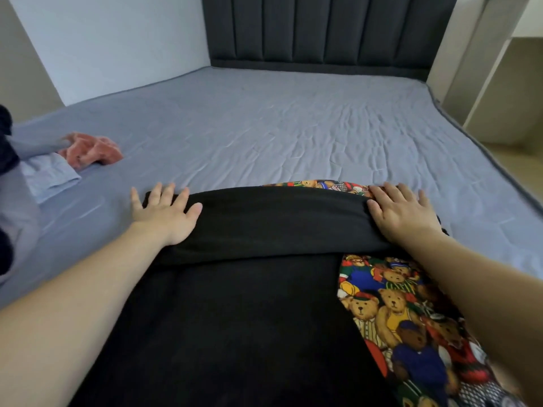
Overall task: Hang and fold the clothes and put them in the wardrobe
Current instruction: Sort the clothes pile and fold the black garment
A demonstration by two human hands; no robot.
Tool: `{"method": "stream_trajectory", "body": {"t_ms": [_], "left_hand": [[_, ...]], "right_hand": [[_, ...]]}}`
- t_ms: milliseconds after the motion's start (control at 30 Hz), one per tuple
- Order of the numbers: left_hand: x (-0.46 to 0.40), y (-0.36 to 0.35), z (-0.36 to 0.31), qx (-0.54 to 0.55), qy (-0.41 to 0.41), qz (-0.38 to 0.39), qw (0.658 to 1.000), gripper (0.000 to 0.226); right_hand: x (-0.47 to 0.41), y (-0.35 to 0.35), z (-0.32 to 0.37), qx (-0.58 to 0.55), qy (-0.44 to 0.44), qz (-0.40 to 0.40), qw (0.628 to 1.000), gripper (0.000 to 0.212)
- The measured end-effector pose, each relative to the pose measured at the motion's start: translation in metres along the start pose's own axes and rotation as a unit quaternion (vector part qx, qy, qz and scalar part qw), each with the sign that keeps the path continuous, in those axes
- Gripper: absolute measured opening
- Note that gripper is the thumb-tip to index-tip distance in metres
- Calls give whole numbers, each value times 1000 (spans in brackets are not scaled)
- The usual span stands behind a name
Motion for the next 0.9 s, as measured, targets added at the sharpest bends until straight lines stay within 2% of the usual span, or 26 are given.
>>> {"method": "stream_trajectory", "body": {"t_ms": [33,100,167,233,300,367,467,600,700,800,900], "left_hand": [[3,11,-16,10,8,-12,1000,66],[18,29,-70,68,-53,-62,994,67],[50,23,-129,107,-147,-117,976,71],[89,-7,-156,64,-186,-113,974,73],[94,-18,-155,42,-172,-102,979,72],[95,-14,-152,40,-161,-73,983,70],[115,-16,-149,38,-145,-40,988,68],[178,-30,-144,84,-175,32,980,70],[248,-33,-148,118,-223,128,959,81],[335,-28,-161,102,-309,257,910,112],[414,-17,-173,8,-392,375,840,126]], "right_hand": [[4,5,0,26,-16,-3,1000,53],[13,22,2,30,-39,-21,999,54],[25,48,5,-30,-37,-69,997,54],[50,57,15,-89,17,-55,994,60],[86,40,23,-89,62,22,994,71],[116,13,14,-71,34,136,988,73],[135,8,5,-83,-15,188,979,66],[178,19,7,-77,14,223,972,68],[220,31,6,-44,58,227,971,72],[249,44,6,-29,67,229,971,78],[259,56,2,-15,56,269,961,68]]}}
Point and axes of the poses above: each hand's wrist, its own x-axis away from the middle knuckle, its own y-axis out of the back of the hand, z = x × y, the point moved 9 cm from there along -x, towards the middle knuckle, and after that the axes turned 11 degrees about -y, right-handed, at the moved point
